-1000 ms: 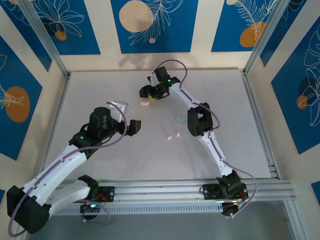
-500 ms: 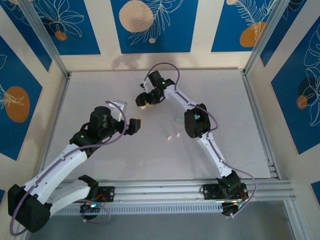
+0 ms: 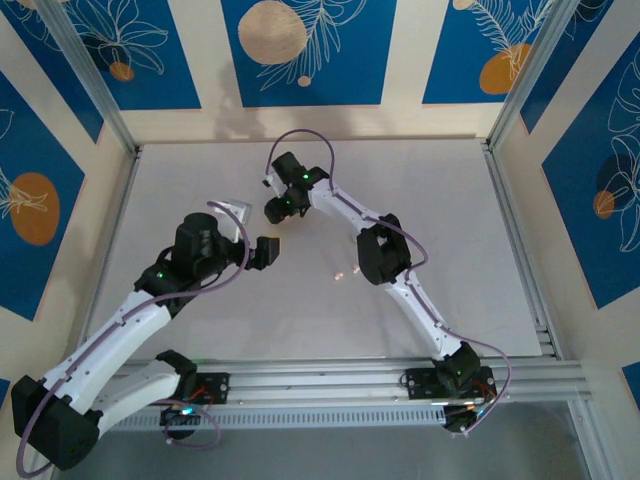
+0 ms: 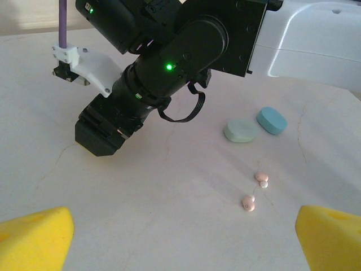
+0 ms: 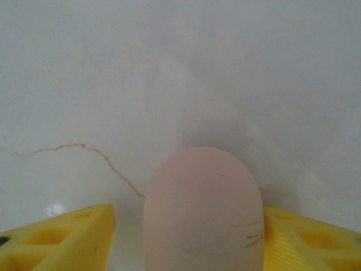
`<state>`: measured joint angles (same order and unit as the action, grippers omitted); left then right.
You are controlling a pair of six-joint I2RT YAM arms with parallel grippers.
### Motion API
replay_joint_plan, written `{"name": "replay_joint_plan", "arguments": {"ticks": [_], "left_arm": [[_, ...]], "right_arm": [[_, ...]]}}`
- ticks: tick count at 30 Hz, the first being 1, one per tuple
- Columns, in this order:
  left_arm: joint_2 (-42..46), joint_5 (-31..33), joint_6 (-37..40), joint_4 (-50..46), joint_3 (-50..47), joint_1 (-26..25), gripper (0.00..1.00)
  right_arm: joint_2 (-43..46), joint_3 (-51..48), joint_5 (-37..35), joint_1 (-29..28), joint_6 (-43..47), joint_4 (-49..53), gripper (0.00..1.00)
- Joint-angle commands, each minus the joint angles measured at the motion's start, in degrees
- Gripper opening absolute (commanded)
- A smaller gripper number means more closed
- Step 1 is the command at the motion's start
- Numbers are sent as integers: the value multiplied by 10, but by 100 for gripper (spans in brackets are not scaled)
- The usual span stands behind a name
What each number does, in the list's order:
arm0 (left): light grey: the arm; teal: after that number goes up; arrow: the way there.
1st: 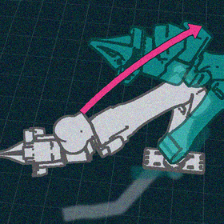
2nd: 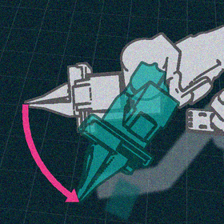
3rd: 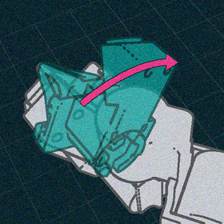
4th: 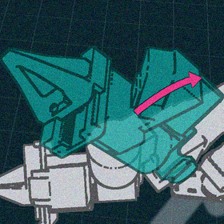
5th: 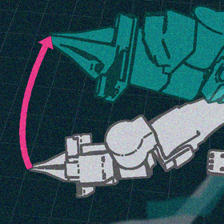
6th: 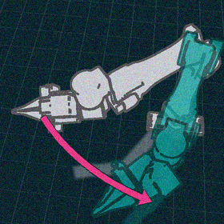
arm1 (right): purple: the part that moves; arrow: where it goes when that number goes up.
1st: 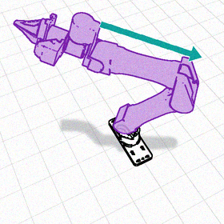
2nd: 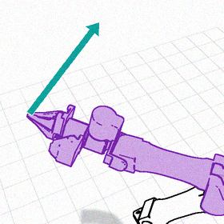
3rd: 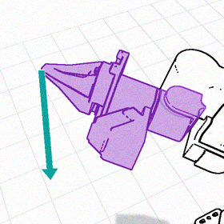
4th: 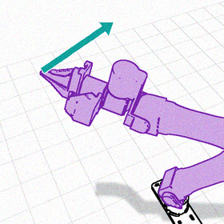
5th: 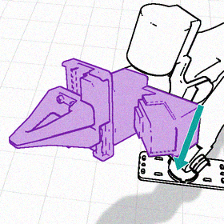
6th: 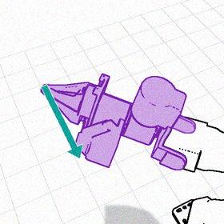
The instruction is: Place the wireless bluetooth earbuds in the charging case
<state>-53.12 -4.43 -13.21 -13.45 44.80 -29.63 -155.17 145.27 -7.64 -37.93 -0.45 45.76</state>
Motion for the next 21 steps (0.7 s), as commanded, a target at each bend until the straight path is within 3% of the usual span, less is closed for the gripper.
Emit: {"name": "replay_joint_plan", "arguments": {"ticks": [1, 8, 12, 15, 21], "left_arm": [[15, -1, -6, -17, 20, 6, 100], [19, 4, -10, -25, 27, 7, 100], [25, 17, -22, -34, 34, 7, 100], [34, 25, -30, -52, 45, 7, 100], [55, 26, -37, -70, 57, 7, 98]], "right_arm": [[-21, 14, -32, -6, 20, 0, 59], [-11, 18, -9, -9, 21, 15, 39], [36, -28, 27, -12, 19, 24, 35], [108, -125, 41, -15, 3, -7, 34], [325, -429, 66, -36, -38, -176, 34]]}}
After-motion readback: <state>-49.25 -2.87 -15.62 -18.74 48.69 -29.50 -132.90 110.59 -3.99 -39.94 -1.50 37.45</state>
